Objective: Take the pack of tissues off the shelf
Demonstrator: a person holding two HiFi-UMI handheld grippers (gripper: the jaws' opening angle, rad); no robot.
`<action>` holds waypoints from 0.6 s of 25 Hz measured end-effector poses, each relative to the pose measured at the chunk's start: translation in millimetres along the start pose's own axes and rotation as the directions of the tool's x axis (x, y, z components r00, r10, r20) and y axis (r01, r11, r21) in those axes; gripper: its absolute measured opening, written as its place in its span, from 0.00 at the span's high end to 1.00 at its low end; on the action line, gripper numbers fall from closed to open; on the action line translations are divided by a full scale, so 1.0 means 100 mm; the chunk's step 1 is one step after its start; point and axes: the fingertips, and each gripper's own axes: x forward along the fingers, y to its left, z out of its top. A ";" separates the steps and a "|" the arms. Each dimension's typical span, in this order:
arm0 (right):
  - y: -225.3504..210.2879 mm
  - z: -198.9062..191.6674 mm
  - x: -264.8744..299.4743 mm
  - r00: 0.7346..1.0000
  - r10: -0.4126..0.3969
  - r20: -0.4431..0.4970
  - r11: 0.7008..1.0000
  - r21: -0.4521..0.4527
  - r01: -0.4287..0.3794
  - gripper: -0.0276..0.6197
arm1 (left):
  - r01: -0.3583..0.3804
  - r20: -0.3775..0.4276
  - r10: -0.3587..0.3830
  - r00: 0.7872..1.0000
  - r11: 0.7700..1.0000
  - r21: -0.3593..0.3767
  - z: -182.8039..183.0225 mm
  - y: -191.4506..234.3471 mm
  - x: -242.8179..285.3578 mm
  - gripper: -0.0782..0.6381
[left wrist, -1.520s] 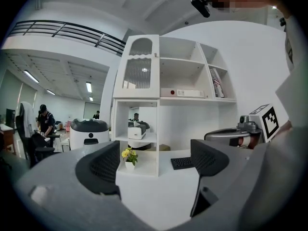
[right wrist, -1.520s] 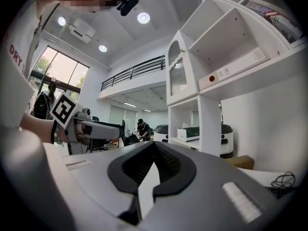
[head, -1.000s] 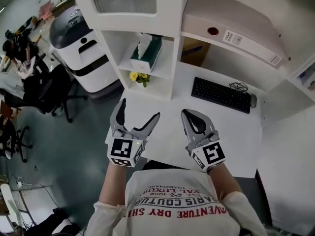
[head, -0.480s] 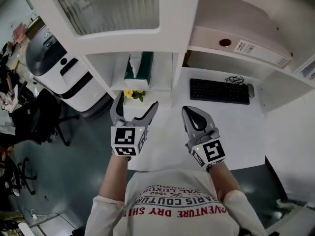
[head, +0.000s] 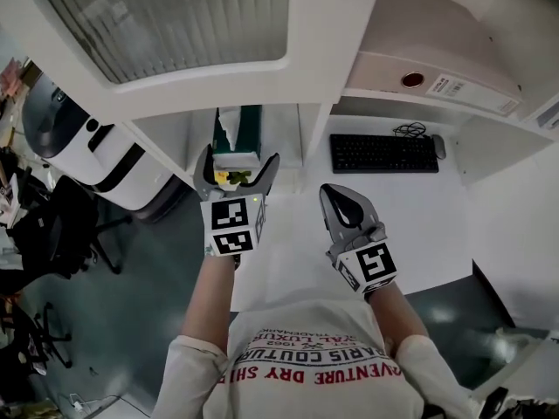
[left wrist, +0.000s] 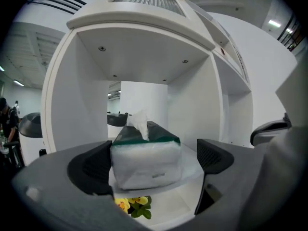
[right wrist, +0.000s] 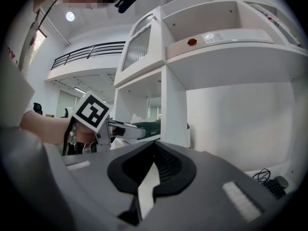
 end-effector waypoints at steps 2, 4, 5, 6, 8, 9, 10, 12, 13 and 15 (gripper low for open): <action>-0.03 -0.03 0.03 1.000 -0.009 -0.010 1.000 0.004 0.009 0.95 | -0.028 -0.005 0.028 1.000 1.000 -0.010 0.02 0.06 0.09 0.12; -0.08 -0.05 0.05 1.000 -0.019 -0.020 1.000 0.007 0.019 0.95 | -0.043 -0.021 0.043 0.999 0.999 -0.005 0.01 0.10 0.18 0.12; -0.11 -0.06 0.06 0.999 -0.024 -0.024 1.000 0.009 0.025 0.95 | -0.046 -0.031 0.046 0.998 0.999 -0.001 0.00 0.12 0.23 0.12; -0.13 -0.07 0.07 0.999 -0.029 -0.027 1.000 0.011 0.029 0.95 | -0.051 -0.040 0.051 0.998 0.999 0.003 -0.02 0.13 0.27 0.12; -0.17 -0.09 0.09 0.999 -0.035 -0.036 0.999 0.016 0.035 0.96 | -0.071 -0.048 0.072 0.996 0.997 0.010 -0.05 0.18 0.33 0.12; -0.18 -0.11 0.10 0.998 -0.037 -0.041 0.999 0.019 0.037 0.96 | -0.081 -0.048 0.082 0.995 0.997 0.010 -0.06 0.20 0.35 0.12; -0.19 -0.12 0.11 0.998 -0.038 -0.045 0.999 0.019 0.039 0.95 | -0.088 -0.045 0.088 0.995 0.996 0.008 -0.06 0.22 0.37 0.12; -0.22 -0.14 0.11 0.998 -0.042 -0.049 0.999 0.018 0.043 0.95 | -0.097 -0.035 0.098 0.995 0.995 0.015 -0.06 0.23 0.37 0.15; -0.23 -0.15 0.11 0.998 -0.046 -0.051 0.999 0.020 0.047 0.96 | -0.104 -0.030 0.105 0.994 0.994 0.025 -0.06 0.23 0.36 0.18; -0.25 -0.17 0.11 0.997 -0.051 -0.056 0.998 0.027 0.053 0.95 | -0.113 -0.022 0.114 0.993 0.993 0.038 -0.06 0.25 0.34 0.23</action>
